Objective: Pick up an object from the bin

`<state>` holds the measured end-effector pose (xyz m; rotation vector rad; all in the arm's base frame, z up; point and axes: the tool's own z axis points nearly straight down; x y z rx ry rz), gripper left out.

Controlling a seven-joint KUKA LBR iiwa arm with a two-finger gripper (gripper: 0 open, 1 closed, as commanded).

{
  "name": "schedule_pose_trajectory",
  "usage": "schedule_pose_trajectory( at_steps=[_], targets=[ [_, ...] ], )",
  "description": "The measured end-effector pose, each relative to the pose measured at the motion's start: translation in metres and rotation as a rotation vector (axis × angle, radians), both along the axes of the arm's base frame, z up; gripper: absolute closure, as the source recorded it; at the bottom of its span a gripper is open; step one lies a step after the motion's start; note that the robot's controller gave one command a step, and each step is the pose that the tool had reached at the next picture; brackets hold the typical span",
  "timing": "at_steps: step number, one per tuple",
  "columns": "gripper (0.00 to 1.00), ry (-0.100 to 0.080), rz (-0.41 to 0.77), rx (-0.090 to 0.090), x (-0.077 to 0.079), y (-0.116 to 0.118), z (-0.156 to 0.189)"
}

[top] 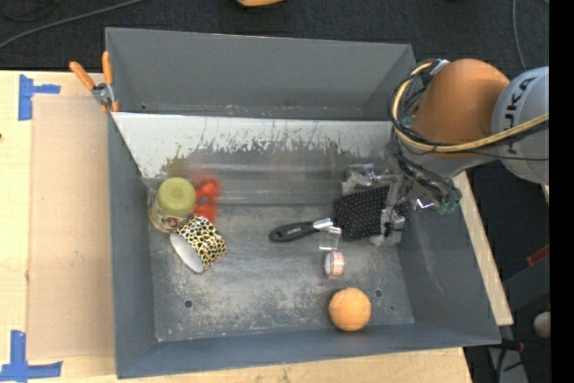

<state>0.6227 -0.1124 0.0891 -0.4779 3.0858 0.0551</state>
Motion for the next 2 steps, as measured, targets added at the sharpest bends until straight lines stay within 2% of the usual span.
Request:
schedule_pose_trajectory(
  at_steps=[1,2],
  targets=[
    [1.0,0.012,0.001,0.002,-0.003,0.001,0.027],
    [1.0,0.002,0.002,-0.001,0.0,0.001,0.064]
  ],
)
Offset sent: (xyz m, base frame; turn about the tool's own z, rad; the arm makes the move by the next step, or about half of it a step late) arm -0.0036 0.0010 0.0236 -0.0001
